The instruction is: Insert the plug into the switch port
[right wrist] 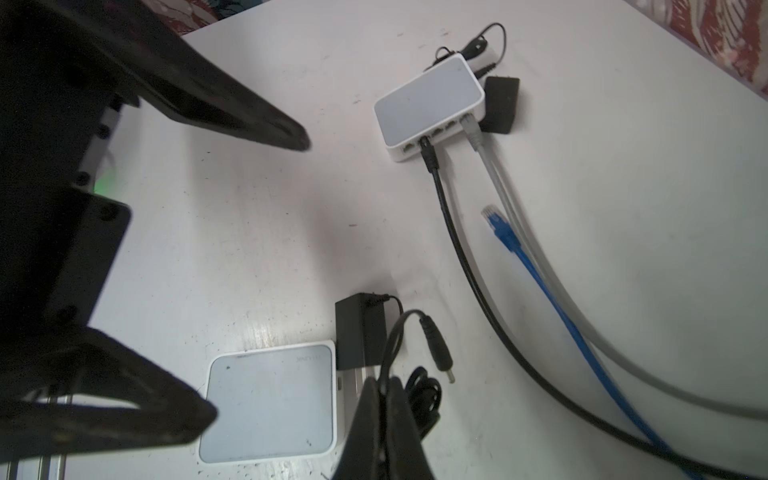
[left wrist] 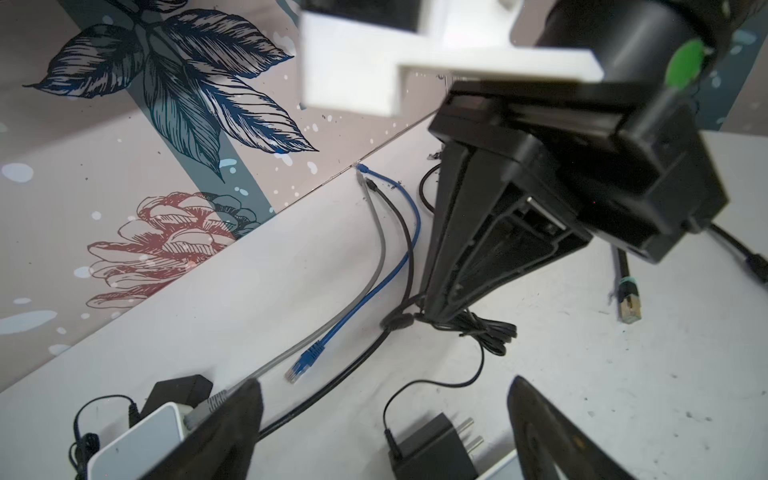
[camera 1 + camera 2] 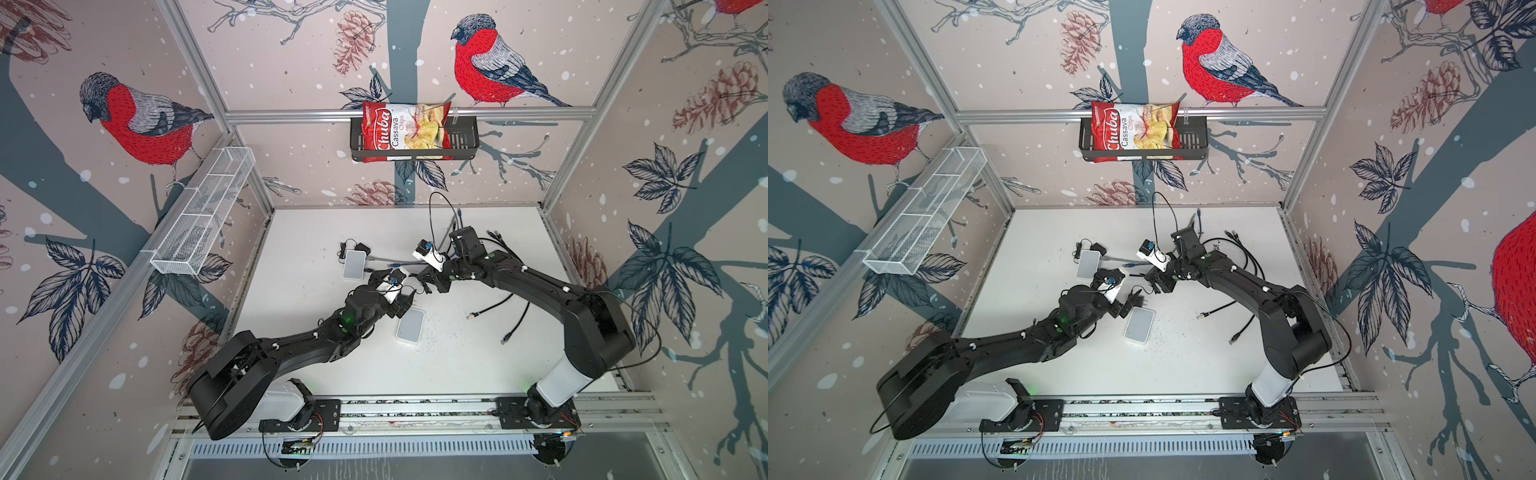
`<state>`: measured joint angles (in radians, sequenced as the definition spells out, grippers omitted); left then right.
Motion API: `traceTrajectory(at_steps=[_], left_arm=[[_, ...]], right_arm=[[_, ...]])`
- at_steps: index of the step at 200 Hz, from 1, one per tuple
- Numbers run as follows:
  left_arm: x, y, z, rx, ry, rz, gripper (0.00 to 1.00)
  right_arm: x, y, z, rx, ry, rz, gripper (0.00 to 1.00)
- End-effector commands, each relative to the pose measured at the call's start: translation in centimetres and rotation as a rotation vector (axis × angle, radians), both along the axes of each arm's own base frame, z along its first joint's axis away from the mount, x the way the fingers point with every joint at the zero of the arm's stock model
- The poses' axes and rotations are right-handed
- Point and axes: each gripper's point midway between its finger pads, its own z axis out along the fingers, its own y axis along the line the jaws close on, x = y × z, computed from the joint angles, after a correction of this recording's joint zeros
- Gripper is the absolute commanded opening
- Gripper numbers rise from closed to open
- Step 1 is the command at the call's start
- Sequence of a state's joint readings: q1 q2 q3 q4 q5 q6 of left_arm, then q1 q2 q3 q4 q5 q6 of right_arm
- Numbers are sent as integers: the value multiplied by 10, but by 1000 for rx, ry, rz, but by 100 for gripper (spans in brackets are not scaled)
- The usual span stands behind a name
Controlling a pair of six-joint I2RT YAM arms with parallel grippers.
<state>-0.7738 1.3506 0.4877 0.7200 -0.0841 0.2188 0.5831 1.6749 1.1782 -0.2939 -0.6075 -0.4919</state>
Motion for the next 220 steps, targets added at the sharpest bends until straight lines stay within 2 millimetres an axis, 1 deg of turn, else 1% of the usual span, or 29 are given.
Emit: traceTrajectory(at_steps=[1, 21, 42, 67, 80, 93, 109, 132, 153, 176, 188, 200, 220], left_arm=[[4, -6, 3, 30, -47, -38, 86], [10, -2, -4, 63, -50, -28, 84], [14, 5, -9, 98, -51, -21, 84], [17, 7, -11, 138, -70, -58, 85], [14, 6, -13, 161, -80, -124, 86], [10, 4, -13, 161, -95, -184, 87], [10, 5, -10, 159, -105, -231, 88], [5, 2, -17, 201, -108, -330, 88], [1, -4, -25, 241, -118, -406, 86], [6, -9, -32, 264, -100, -433, 79], [9, -11, -38, 276, -88, -444, 71], [11, -12, -39, 277, -89, -440, 65], [14, -13, -34, 248, -117, -424, 51]], right_arm=[[-15, 6, 1, -1, 4, 127, 2], [-17, 8, -1, -18, 2, 153, 2], [-18, 7, -2, -34, -3, 170, 3], [-19, 7, -2, -43, -10, 183, 3], [-19, 7, -3, -48, -10, 183, 3], [-19, 8, -2, -49, -12, 187, 3], [-19, 9, -2, -55, -13, 191, 3], [-19, 10, -3, -64, -16, 196, 3], [-18, 10, -4, -67, -16, 197, 3], [-18, 12, -2, -62, -20, 201, 3], [-18, 12, -1, -60, -22, 202, 3], [-18, 12, -1, -60, -22, 203, 3], [-18, 12, 1, -59, -24, 203, 3]])
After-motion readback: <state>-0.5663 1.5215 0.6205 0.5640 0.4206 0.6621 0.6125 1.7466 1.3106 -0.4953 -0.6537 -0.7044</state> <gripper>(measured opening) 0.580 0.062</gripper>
